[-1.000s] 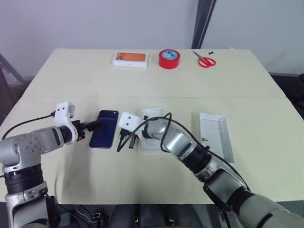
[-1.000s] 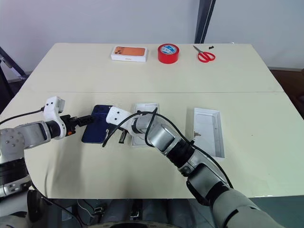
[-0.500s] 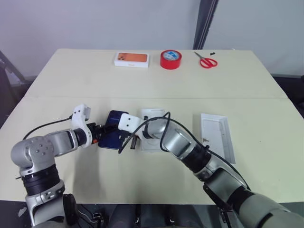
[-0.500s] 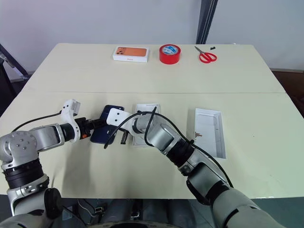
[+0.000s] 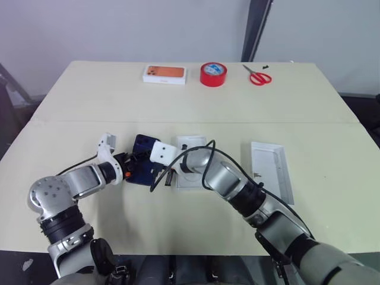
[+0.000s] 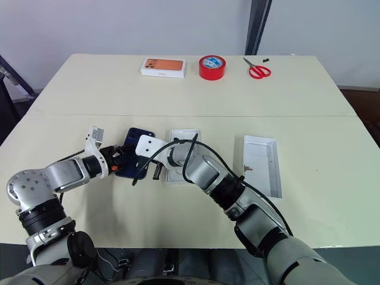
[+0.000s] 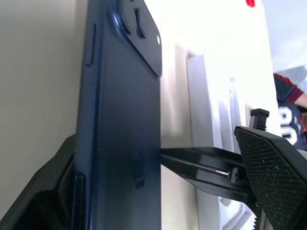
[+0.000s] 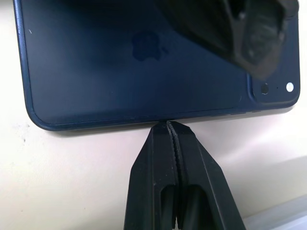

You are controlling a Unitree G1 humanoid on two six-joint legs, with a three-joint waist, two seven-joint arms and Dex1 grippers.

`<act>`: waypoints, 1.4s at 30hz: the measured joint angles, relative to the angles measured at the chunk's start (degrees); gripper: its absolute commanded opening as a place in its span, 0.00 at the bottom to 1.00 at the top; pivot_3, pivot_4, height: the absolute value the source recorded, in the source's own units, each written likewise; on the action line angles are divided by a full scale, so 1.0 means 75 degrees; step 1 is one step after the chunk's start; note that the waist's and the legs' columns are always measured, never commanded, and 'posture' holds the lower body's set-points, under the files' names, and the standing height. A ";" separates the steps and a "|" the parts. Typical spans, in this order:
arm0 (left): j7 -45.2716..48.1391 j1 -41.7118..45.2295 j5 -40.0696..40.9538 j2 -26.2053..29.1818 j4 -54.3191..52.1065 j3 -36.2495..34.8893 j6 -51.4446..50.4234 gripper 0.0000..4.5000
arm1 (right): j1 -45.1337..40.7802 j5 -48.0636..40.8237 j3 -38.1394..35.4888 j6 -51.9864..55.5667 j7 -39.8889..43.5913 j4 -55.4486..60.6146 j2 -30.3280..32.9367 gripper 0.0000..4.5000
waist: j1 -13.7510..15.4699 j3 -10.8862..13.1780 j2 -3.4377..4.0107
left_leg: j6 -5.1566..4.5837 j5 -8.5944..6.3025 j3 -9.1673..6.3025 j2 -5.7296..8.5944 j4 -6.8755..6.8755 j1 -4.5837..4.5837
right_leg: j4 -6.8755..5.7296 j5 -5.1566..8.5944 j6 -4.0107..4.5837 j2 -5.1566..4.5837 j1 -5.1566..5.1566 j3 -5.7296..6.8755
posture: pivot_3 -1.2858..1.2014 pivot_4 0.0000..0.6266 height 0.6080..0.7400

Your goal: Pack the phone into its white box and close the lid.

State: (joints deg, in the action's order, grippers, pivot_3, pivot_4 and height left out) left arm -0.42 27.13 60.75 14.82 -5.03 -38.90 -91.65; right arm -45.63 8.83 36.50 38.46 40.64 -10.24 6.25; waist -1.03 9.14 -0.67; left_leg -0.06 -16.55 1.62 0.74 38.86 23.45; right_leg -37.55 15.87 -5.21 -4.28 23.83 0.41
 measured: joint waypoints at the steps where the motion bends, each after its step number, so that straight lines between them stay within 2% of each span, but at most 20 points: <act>1: -0.0116 -0.0002 0.0128 0.0007 0.0017 -0.0001 -0.0028 1.00 | 0.0006 0.0002 0.0000 0.0000 -0.0003 0.0002 -0.0006 0.01 | -0.0006 0.0000 0.0000 | 0.0000 0.0000 0.0000 0.0000 0.0000 0.0000 | 0.0000 0.0000 0.0000 0.0000 0.0001 0.0000 | 0.52 0.24 0.88; 5: -0.0540 0.0074 0.0476 -0.0012 0.0213 -0.0219 -0.0050 1.00 | 0.0019 0.0009 0.0000 0.0002 -0.0009 0.0018 -0.0018 0.01 | -0.0010 0.0000 0.0000 | 0.0000 0.0000 0.0000 0.0000 0.0000 0.0000 | -0.0001 0.0000 0.0000 0.0001 0.0003 0.0000 | 0.52 0.24 0.88; 6: -0.0662 0.0104 0.0549 -0.0046 0.0290 -0.0343 -0.0050 0.88 | 0.0022 0.0009 0.0000 0.0003 -0.0008 0.0025 -0.0021 0.00 | -0.0011 0.0000 0.0000 | 0.0001 0.0000 0.0000 0.0000 0.0000 0.0000 | -0.0001 0.0000 0.0000 0.0001 0.0004 0.0000 | 0.52 0.24 0.88; 7: -0.0813 0.0111 0.0605 -0.0075 0.0385 -0.0475 -0.0049 0.81 | 0.0027 0.0011 0.0001 0.0005 -0.0005 0.0049 -0.0023 0.00 | -0.0011 0.0001 -0.0001 | 0.0001 0.0000 0.0000 0.0000 -0.0001 0.0000 | -0.0001 0.0000 0.0000 0.0001 0.0004 0.0000 | 0.52 0.24 0.88; 11: -0.1296 0.0111 0.0779 -0.0182 0.0602 -0.0868 -0.0050 0.37 | 0.0082 0.0033 0.0001 0.0051 0.0001 0.0156 -0.0005 0.00 | -0.0013 0.0005 -0.0009 | 0.0006 0.0003 0.0001 -0.0001 -0.0001 0.0011 | -0.0003 0.0000 0.0000 0.0002 0.0020 0.0000 | 0.52 0.24 0.88; 12: -0.1330 0.0119 0.0938 -0.0173 0.0595 -0.0947 -0.0050 0.28 | 0.0082 0.0045 -0.0007 0.0060 0.0005 0.0180 0.0030 0.00 | -0.0012 0.0005 -0.0009 | 0.0006 0.0004 0.0001 -0.0001 -0.0001 0.0011 | -0.0004 0.0000 0.0000 0.0002 0.0019 0.0000 | 0.52 0.24 0.88; 13: -0.1334 0.0125 0.1146 -0.0184 0.0582 -0.0968 -0.0053 0.23 | 0.0082 0.0063 -0.0005 0.0084 0.0011 0.0229 0.0049 0.00 | -0.0006 0.0004 -0.0008 | 0.0007 0.0004 0.0001 -0.0001 -0.0001 0.0010 | -0.0004 0.0000 0.0000 0.0001 0.0018 0.0000 | 0.52 0.24 0.88; 18: -0.2025 0.0100 0.1449 -0.0343 0.0659 -0.1293 -0.0024 0.23 | 0.0090 0.0075 -0.0009 0.0236 0.0081 0.0725 0.0145 0.00 | -0.0002 0.0006 -0.0020 | 0.0008 0.0004 0.0000 -0.0001 -0.0005 0.0016 | -0.0004 0.0000 0.0000 0.0001 0.0026 0.0000 | 0.52 0.24 0.88; 24: -0.2831 -0.0152 0.2484 -0.0413 0.0667 -0.1327 0.0354 0.23 | 0.0123 0.0034 -0.0056 0.0526 0.0197 0.1342 0.0338 0.00 | -0.0001 0.0006 -0.0020 | 0.0009 0.0004 0.0000 -0.0001 -0.0005 0.0019 | -0.0004 0.0000 0.0000 0.0000 0.0029 0.0000 | 0.52 0.24 0.88; 34: -0.4158 -0.1238 0.4860 0.0163 0.0651 0.0057 0.2086 0.23 | 0.0263 -0.0083 -0.0192 0.0872 0.0243 0.1848 0.0655 0.00 | -0.0001 0.0007 -0.0021 | 0.0008 0.0004 0.0000 -0.0002 -0.0006 0.0019 | -0.0003 0.0001 0.0001 -0.0004 0.0030 -0.0001 | 0.52 0.24 0.88; 37: -0.4391 -0.1562 0.5525 0.0510 0.0536 0.0561 0.2670 0.05 | 0.0293 -0.0119 -0.0204 0.0987 0.0244 0.1992 0.0735 0.00 | -0.0002 0.0007 -0.0020 | 0.0008 0.0004 0.0001 -0.0002 -0.0007 0.0019 | -0.0002 0.0001 0.0002 -0.0005 0.0031 -0.0001 | 0.52 0.24 0.88; 38: -0.4418 -0.1611 0.5806 0.0583 0.0435 0.0712 0.2873 0.02 | 0.0296 -0.0142 -0.0211 0.1004 0.0244 0.2022 0.0758 0.00 | -0.0001 0.0006 -0.0021 | 0.0008 0.0004 0.0000 -0.0002 -0.0007 0.0019 | -0.0001 0.0001 0.0002 -0.0005 0.0030 -0.0001 | 0.52 0.24 0.88; 42: -0.4586 -0.1927 0.6254 0.0978 0.0260 0.1215 0.3520 0.02 | 0.0307 -0.0158 -0.0236 0.1079 0.0243 0.2211 0.0830 0.00 | -0.0014 0.0007 -0.0020 | 0.0008 0.0004 0.0003 -0.0003 -0.0010 0.0019 | 0.0000 0.0002 0.0003 -0.0005 0.0033 -0.0001 | 0.52 0.24 0.88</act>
State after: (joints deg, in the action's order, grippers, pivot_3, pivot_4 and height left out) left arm -34.81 12.68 107.66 22.15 -3.09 -29.79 -65.25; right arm -43.33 7.65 34.73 46.55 42.46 6.34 12.47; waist -1.14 9.19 -0.82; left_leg 0.00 -16.52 1.64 0.71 38.79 23.59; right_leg -37.56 15.88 -5.19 -4.32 24.07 0.41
